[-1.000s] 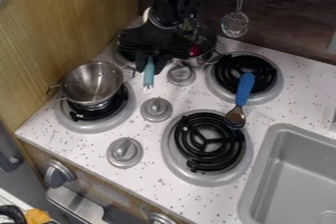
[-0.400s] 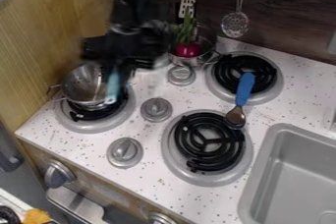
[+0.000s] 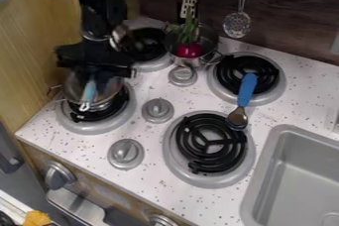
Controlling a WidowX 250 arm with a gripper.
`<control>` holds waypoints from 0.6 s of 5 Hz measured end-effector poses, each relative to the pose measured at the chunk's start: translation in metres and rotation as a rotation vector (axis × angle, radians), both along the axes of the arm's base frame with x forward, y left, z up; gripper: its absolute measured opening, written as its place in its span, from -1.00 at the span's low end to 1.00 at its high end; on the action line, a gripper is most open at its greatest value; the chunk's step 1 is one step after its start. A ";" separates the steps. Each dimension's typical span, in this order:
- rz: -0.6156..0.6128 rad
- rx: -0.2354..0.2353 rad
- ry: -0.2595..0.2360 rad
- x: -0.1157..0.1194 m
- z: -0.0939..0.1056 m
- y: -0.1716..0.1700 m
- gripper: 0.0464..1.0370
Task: Move the spatula over the pan
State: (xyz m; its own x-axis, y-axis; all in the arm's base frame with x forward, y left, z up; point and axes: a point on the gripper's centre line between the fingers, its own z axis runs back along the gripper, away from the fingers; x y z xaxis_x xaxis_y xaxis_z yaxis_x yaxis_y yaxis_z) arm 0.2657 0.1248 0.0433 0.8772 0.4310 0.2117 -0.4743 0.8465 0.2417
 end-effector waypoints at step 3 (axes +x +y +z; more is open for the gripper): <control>-0.066 -0.012 0.014 -0.001 -0.005 0.019 -0.53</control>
